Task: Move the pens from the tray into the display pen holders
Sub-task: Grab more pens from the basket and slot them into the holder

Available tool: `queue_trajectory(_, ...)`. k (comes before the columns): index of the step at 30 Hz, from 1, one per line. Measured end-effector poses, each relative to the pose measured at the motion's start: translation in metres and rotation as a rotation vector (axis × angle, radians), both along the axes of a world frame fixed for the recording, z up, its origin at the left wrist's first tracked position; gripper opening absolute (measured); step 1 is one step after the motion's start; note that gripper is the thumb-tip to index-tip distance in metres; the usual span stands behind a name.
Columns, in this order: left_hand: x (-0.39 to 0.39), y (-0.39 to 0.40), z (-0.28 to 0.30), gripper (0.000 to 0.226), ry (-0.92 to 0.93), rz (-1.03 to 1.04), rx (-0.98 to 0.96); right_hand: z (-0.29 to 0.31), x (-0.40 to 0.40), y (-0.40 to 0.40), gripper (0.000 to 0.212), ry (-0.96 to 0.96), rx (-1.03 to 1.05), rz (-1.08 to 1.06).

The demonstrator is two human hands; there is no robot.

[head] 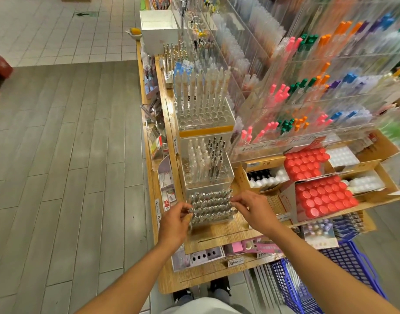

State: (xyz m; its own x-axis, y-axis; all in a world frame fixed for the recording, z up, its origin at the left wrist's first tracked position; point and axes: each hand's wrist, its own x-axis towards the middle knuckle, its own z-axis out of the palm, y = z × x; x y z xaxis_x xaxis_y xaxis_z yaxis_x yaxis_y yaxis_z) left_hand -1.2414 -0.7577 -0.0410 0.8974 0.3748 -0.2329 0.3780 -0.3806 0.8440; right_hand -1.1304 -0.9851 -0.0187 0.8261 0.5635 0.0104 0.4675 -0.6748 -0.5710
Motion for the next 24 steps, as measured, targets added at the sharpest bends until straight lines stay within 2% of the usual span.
queue_trajectory(11,0.0,-0.003,-0.009,0.021,0.054,-0.013,0.072,0.0,0.001,0.0,0.019,0.11,-0.013,-0.039)
queue_trajectory(16,0.002,-0.002,-0.012,0.018,0.092,-0.008,0.087,0.003,-0.003,-0.001,0.023,0.275,0.027,-0.101)
queue_trajectory(20,-0.007,-0.005,-0.019,0.016,0.179,0.005,0.055,0.004,-0.014,-0.007,0.027,0.408,0.133,-0.161)
queue_trajectory(24,-0.017,-0.012,-0.026,0.012,0.309,0.033,-0.077,-0.001,-0.028,-0.02,0.034,0.501,0.21,-0.273)
